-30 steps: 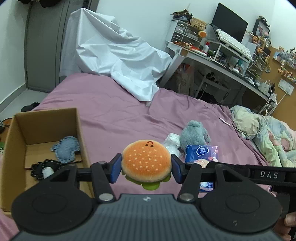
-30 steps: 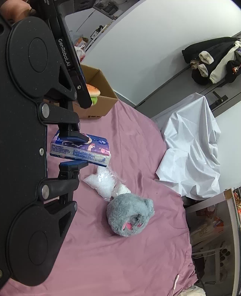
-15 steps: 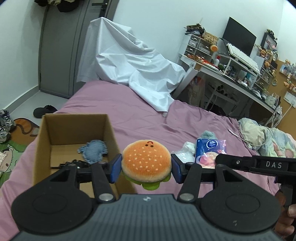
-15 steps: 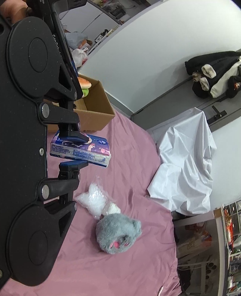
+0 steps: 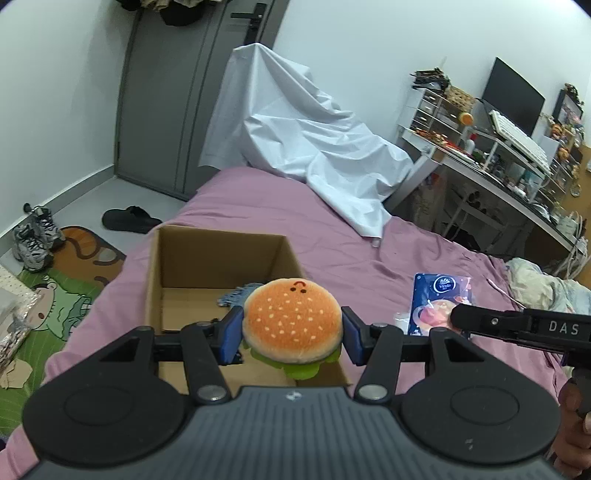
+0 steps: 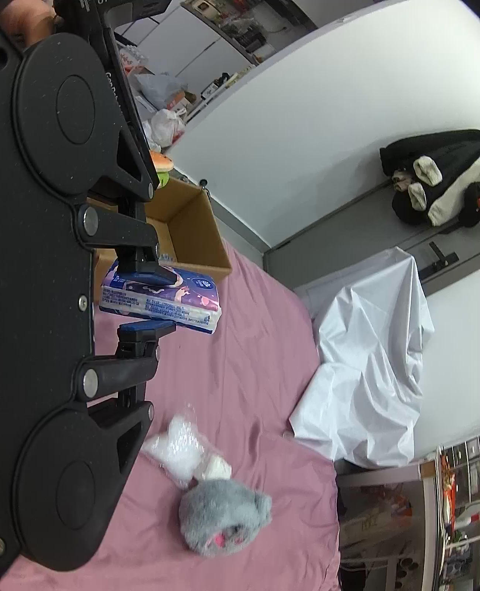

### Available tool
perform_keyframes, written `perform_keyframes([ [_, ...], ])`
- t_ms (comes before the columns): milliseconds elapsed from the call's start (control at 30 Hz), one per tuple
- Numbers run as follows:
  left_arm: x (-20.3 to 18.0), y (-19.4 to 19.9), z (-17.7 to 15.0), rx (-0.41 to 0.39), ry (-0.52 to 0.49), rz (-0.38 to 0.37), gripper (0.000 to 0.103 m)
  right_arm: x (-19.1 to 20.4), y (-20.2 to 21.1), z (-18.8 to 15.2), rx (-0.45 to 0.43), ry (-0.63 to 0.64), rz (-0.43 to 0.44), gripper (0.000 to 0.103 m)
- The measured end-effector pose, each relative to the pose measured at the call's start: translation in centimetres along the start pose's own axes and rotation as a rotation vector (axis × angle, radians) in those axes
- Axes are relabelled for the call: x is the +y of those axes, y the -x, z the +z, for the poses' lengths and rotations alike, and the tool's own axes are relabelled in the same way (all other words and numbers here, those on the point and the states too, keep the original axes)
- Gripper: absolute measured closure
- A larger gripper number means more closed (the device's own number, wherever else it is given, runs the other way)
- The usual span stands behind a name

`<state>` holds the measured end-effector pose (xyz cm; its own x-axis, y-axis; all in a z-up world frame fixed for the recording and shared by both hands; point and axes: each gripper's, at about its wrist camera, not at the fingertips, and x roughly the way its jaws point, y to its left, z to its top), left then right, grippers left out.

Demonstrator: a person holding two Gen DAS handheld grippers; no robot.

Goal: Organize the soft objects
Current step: 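Carry the burger plush with the left tool while the right carries the tissue pack to the box, then open the right tool over the box while the left opens, dropping both items inside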

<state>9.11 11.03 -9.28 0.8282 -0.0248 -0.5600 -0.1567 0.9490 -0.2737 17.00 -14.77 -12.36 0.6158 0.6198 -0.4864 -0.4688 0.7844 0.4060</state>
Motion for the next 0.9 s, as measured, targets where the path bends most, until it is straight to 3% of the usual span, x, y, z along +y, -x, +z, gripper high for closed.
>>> perform_keyframes([
  [467,5.0,-0.7,0.6,-0.010,0.079,0.058,0.049,2.7,-3.0,0.1,0.038,0.024,0.034,0.083],
  [900,7.8,-3.4,1.0,-0.007,0.125,0.059,0.049,4.9,-7.0,0.7,0.080,0.089,0.048,0.083],
])
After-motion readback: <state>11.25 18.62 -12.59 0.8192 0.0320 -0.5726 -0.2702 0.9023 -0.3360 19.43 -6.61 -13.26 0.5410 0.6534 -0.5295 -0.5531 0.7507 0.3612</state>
